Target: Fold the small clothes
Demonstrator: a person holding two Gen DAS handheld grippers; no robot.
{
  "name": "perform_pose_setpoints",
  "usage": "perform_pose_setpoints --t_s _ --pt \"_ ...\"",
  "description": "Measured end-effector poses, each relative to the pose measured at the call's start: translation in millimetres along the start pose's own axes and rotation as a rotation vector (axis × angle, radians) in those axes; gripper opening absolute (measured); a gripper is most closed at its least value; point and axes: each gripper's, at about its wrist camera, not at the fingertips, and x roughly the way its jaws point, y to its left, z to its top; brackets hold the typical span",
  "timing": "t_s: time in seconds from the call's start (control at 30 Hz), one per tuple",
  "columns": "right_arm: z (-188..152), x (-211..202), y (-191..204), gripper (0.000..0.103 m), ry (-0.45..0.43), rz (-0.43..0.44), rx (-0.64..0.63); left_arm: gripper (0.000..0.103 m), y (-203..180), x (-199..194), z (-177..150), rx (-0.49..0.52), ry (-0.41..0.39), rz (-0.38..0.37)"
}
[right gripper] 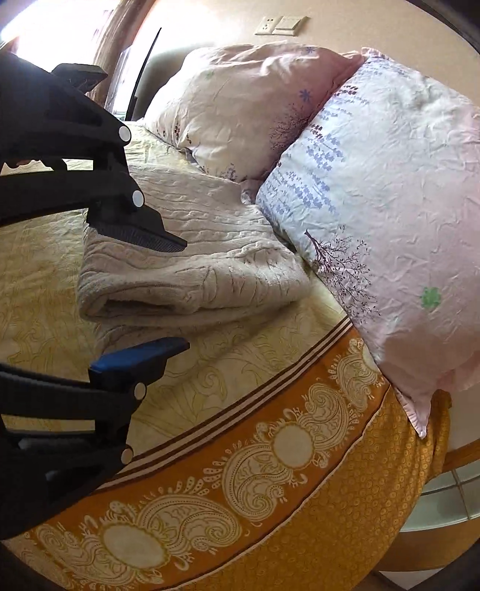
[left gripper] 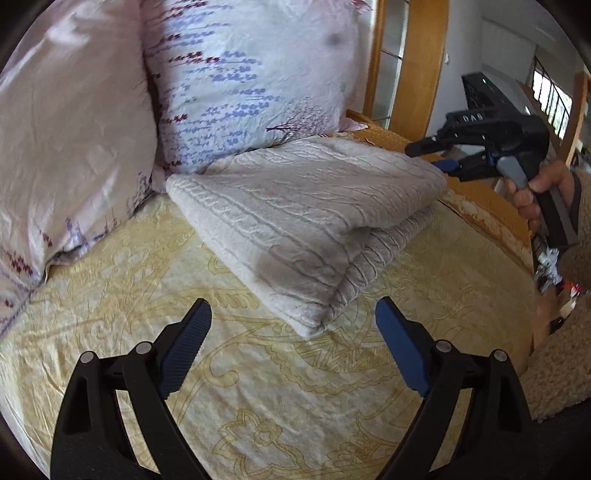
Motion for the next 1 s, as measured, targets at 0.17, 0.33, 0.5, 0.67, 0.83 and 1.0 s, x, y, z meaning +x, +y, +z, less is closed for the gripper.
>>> perform_pose_setpoints --t_s 0.17,0.33,0.5,0.67,0.83,1.0 --pt "-6 10 1 0.05 0.029 0.007 0.016 0.054 -30 16 -2 0.176 0.01 0.107" --pt "-10 10 5 0.05 0.032 0.015 0.01 0.042 -31 21 -3 0.196 -0.008 0.229" --pt "-11 14 11 0.023 0.032 -0.025 -0.039 0.033 -41 29 -6 0.288 -0.012 0.308" --pt "1 -5 26 0.01 -0.076 0.007 -0.075 0.019 -26 15 5 0.224 -0.023 0.263" --pt "8 -26 54 0.009 -0.169 0.052 -0.189 0.007 -23 -11 15 0.207 -0.086 0.264" --pt "-7 5 20 0.009 -0.035 -0.092 -0.139 0.007 -19 2 -1 0.197 0.001 0.227"
